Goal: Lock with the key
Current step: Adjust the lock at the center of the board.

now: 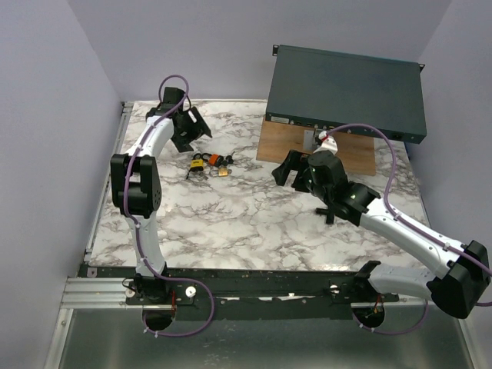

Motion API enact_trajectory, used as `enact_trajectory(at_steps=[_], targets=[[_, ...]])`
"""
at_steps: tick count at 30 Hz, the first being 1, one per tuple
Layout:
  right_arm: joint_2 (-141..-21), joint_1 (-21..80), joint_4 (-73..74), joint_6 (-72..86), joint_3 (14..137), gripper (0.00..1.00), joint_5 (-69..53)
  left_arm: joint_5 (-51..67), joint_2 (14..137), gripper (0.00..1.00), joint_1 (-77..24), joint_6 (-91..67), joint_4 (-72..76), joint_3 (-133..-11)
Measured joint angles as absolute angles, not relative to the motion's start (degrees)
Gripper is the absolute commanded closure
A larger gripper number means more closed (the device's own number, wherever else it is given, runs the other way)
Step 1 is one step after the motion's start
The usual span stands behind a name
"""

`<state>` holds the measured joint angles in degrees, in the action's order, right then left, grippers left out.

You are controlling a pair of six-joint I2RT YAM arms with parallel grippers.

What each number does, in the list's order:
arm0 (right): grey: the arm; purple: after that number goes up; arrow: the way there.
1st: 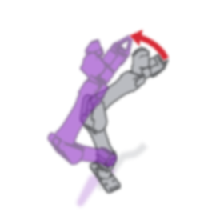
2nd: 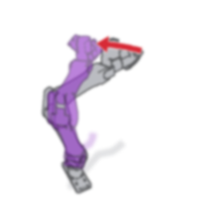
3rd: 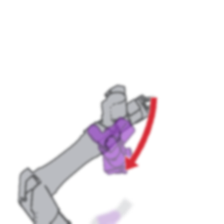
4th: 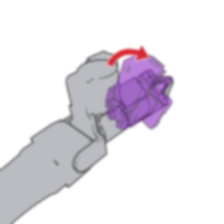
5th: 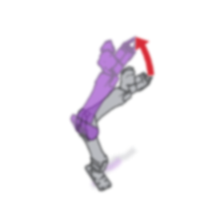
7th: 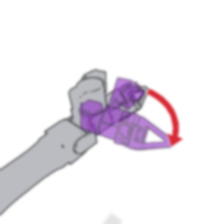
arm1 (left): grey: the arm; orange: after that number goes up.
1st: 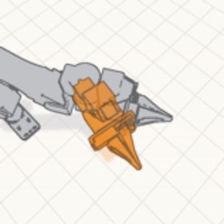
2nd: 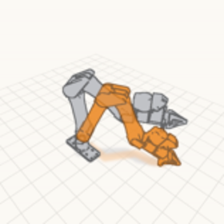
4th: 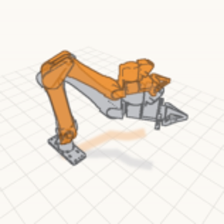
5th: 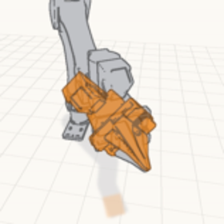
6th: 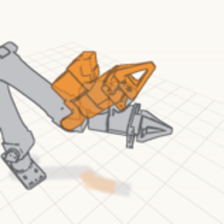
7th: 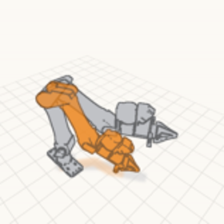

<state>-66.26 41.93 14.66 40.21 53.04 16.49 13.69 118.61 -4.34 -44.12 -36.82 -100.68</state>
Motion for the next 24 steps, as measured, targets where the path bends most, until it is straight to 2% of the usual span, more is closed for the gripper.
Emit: enact_trajectory(at_steps=[8,14,24], targets=[[-66.37,41.93,15.84,39.38,55.72,0.0,16.1,17.19,120.46,0.08,-2.61,-62.15,-25.58,-93.06],[-66.3,41.93,17.15,38.94,55.88,0.0,16.08,14.66,120.55,0.02,-2.76,-69.93,-27.18,-91.48],[-65.49,41.93,17.96,39.03,54.74,0.0,15.49,7.05,113.89,0.01,-4.34,-75.72,-30.3,-84.64]])
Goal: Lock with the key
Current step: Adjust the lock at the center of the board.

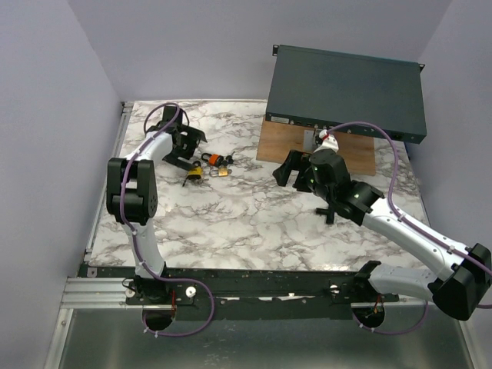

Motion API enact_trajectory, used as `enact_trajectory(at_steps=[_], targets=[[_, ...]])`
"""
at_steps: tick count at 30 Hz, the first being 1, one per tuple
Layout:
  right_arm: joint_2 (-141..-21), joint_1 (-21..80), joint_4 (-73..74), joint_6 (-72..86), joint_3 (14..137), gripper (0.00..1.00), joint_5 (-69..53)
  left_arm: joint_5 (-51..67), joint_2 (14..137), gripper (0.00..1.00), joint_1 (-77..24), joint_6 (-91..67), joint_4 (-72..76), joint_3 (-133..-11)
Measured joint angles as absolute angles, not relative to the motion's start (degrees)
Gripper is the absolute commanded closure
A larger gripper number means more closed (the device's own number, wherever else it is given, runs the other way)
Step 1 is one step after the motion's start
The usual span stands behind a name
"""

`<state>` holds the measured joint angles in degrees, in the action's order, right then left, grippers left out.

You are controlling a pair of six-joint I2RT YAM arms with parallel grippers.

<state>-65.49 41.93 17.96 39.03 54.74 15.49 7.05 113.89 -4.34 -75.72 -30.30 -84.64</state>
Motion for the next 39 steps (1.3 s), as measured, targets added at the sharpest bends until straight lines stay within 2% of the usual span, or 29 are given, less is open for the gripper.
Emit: enact_trajectory(at_steps=[3,9,11,16,22,31,39], targets=[[-64.84,41.93,17.96,39.4,53.49,0.0,14.98,5.58,110.52,0.01,-5.56,-76.95,-31.24,-81.71],[-64.05,41.93,17.87,40.29,50.24,0.0,13.1,3.68,99.98,0.02,-8.82,-78.56,-30.74,-66.92],[-64.05,41.93,17.91,40.49,49.6,0.0,12.53,2.15,98.59,0.02,-9.5,-76.38,-32.29,-66.13],[-63.53,41.93,17.89,40.56,49.43,0.0,11.9,-2.37,97.6,0.01,-9.3,-68.05,-34.09,-72.23],[-63.37,41.93,17.72,40.51,49.45,0.0,11.27,0.69,99.61,0.02,-6.68,-64.23,-30.41,-79.85],[-63.57,41.93,19.59,40.45,51.83,0.0,10.63,3.7,115.28,0.02,-4.71,-72.53,-30.24,-86.78],[-63.66,41.93,20.23,40.18,52.25,0.0,10.61,2.59,116.9,0.02,-5.23,-82.06,-41.78,-91.59]])
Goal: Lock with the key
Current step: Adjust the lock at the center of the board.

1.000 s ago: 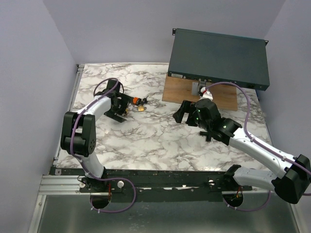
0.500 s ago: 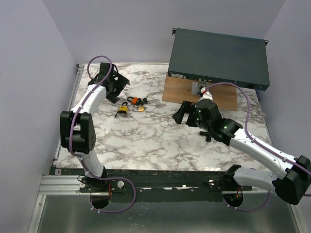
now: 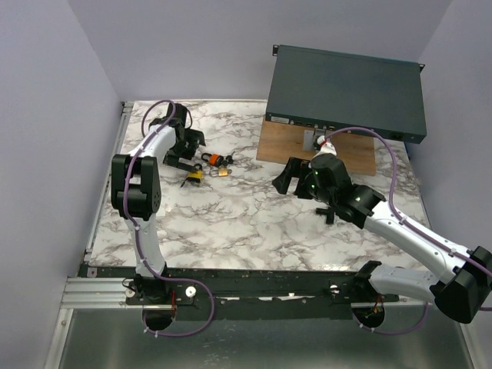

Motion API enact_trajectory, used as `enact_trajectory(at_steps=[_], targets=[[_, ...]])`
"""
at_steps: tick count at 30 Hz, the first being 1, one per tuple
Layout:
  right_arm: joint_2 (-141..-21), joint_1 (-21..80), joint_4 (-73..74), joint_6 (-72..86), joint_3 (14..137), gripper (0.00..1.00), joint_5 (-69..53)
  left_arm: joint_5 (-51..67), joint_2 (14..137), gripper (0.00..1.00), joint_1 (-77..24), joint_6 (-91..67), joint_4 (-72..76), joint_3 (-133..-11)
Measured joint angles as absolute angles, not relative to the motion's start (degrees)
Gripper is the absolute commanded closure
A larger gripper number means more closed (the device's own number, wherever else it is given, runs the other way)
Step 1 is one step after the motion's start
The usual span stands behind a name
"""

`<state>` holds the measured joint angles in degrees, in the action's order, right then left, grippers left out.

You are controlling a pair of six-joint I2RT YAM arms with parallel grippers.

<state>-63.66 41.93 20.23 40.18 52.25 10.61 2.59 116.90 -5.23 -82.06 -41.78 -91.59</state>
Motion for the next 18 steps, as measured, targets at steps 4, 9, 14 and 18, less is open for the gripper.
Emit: enact_trajectory(at_steps=[4,9,14,18], targets=[[-64.27,41.93,20.23,40.03,52.23,0.0,10.09,2.07,116.55,0.02,-5.5,-85.38,-47.4,-91.64],[-64.38,41.93,20.1,40.05,51.83,0.0,8.97,1.56,111.63,0.02,-5.89,-88.18,-49.43,-84.51],[-64.36,41.93,19.81,40.29,49.82,0.0,7.9,-1.23,105.69,0.02,-7.14,-86.13,-50.61,-75.11],[-63.86,41.93,19.77,40.47,49.08,0.0,7.77,-5.48,103.88,0.02,-8.54,-76.9,-51.13,-77.3]])
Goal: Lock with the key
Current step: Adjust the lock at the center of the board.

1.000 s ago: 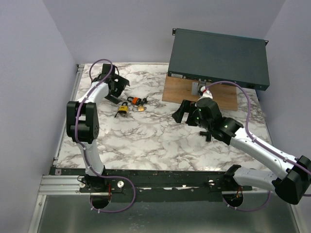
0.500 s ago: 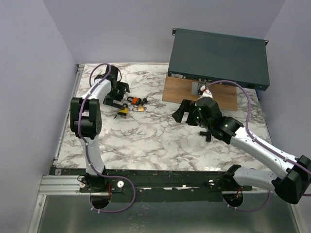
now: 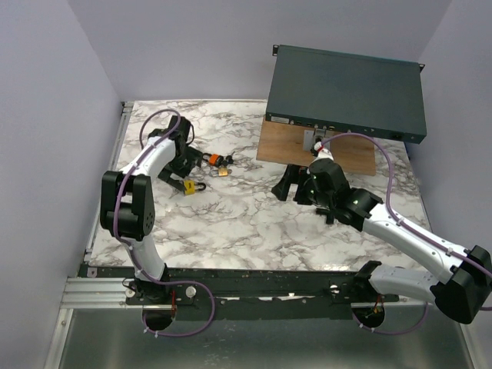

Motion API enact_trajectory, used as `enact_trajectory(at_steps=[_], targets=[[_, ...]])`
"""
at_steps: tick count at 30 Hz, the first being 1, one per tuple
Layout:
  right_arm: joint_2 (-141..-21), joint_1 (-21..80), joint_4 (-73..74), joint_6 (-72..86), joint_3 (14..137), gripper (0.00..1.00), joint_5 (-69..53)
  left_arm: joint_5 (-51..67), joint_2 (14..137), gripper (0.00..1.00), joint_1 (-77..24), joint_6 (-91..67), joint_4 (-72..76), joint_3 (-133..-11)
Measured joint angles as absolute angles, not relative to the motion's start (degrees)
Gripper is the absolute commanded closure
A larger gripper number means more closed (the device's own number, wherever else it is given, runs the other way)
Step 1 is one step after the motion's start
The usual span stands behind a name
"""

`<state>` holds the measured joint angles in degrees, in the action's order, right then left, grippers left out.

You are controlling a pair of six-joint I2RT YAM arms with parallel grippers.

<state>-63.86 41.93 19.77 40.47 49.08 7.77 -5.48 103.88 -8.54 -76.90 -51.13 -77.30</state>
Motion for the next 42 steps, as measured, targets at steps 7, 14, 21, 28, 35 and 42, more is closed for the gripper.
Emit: enact_trajectory(at_steps=[7,14,21,28,35,42], targets=[[-63.07,41.93,18.39,40.49,48.4,0.0,7.42,-12.53,97.45,0.01,-10.04,-66.41,-50.3,-76.4],[-64.18,41.93,17.32,40.42,48.4,0.0,5.93,-10.2,101.3,0.02,-8.64,-75.79,-51.72,-74.11],[-64.6,41.93,17.37,40.32,48.4,0.0,4.82,-6.31,102.32,0.07,-8.69,-90.21,-51.27,-73.69],[-64.03,41.93,18.39,39.31,48.4,0.0,4.8,-4.84,103.9,0.15,-8.49,-100.6,-51.07,-73.91],[-64.01,41.93,19.62,38.65,48.4,0.0,4.78,-4.67,104.18,0.23,-7.16,-104.92,-50.87,-73.91],[-63.96,41.93,19.64,38.52,48.4,0.0,4.6,-4.62,105.1,0.28,-6.7,-105.49,-51.83,-74.78]])
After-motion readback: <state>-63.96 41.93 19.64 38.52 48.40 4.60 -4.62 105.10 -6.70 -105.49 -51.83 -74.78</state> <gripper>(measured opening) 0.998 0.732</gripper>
